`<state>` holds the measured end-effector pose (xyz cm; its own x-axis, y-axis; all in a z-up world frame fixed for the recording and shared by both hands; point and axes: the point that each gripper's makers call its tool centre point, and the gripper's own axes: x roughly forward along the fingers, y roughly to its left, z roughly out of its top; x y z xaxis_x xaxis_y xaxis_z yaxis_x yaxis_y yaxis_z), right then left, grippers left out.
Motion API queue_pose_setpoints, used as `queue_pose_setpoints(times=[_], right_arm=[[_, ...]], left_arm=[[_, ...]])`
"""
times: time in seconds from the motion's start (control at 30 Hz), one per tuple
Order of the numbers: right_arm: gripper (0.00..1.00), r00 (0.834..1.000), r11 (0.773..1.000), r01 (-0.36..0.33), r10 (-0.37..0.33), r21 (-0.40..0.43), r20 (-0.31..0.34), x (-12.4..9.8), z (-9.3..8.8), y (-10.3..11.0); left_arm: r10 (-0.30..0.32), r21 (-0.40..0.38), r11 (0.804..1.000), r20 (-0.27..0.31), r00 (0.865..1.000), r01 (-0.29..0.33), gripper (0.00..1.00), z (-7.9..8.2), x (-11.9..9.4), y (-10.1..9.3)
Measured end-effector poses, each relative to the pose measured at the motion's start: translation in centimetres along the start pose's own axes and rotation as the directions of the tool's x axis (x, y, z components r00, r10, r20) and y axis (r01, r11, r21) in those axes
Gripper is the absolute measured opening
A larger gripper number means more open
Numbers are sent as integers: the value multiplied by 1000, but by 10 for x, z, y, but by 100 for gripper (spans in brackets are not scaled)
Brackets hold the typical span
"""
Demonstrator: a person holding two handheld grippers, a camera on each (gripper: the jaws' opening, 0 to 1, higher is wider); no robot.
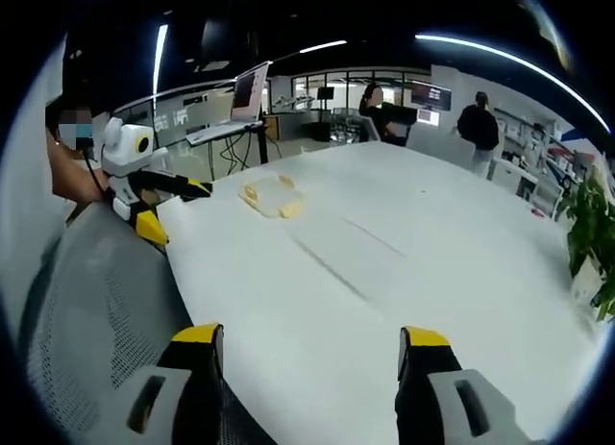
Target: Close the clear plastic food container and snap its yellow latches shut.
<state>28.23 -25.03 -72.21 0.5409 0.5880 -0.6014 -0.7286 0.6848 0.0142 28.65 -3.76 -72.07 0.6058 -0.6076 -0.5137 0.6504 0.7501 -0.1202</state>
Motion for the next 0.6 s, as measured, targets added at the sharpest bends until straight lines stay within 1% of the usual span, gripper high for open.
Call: queue_pose_setpoints(times=[0.1, 0.17, 0.3, 0.43, 0.47, 0.5, 0.6], right_arm=[[72, 1000, 1000, -6, 6, -13, -5, 4, 4, 1], [71, 1000, 999, -14, 14, -37, 2, 8, 9, 4], [71, 1000, 999, -21, 22, -38, 10, 18, 16, 6], [71, 999, 998, -32, 33, -48, 16, 24, 23, 6], [71, 999, 998, -35, 36, -52, 17, 25, 24, 6], [71, 999, 998, -37, 38, -53, 17, 26, 25, 5], [71, 999, 997, -46, 47, -62, 15, 30, 29, 3]], left_arm=[[0, 0, 1000, 2, 1000, 0, 88, 1, 0, 2], [-3, 1, 1000, 0, 1000, 3, 88, 1, 1, 4], [-5, 21, 1000, -5, 1000, 5, 88, 2, 3, 8], [-9, 19, 1000, -4, 1000, 9, 88, 3, 3, 12], [-17, 8, 1000, -1, 1000, 17, 88, 4, 4, 12], [-27, -2, 1000, 13, 1000, 27, 88, 6, 4, 11], [-27, 20, 999, 0, 1000, 27, 88, 5, 5, 12]])
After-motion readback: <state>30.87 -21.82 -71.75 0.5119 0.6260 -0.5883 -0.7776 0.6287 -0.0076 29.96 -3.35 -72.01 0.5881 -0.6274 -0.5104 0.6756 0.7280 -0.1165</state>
